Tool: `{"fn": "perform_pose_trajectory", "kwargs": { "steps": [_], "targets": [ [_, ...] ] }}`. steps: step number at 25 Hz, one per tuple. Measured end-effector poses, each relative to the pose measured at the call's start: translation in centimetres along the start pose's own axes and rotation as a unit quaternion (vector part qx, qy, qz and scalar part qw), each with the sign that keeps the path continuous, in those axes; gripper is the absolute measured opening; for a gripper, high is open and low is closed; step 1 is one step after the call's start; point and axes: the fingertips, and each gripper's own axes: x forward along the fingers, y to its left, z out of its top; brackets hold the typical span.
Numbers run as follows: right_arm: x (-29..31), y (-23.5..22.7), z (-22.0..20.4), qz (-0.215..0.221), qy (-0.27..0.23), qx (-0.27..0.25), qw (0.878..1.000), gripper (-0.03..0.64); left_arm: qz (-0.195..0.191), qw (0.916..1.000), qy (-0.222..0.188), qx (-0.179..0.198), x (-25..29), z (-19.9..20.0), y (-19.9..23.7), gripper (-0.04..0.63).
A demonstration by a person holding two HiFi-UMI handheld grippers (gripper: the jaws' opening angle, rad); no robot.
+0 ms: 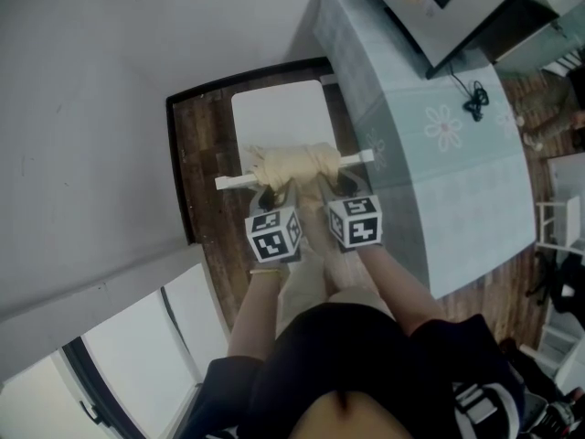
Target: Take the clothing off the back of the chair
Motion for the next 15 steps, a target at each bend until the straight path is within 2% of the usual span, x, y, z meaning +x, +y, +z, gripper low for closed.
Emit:
{"fn": "perform_pose_trajectory", "kwargs": {
  "steps": [7, 15],
  "targets": [
    [-0.3, 0.3, 0.0, 0.001, -0.001, -0.002, 1.000, 0.090, 0.007, 0.9998, 0.004, 0.019, -0.4, 0.0, -0.5, 0.083],
    [-2.0, 0.7, 0.6, 0.004, -0.019, -0.001, 1.000, 0.084, 0.011, 0.9996, -0.013, 0.023, -1.7, 0.6, -1.5, 0.064]
  ]
}}
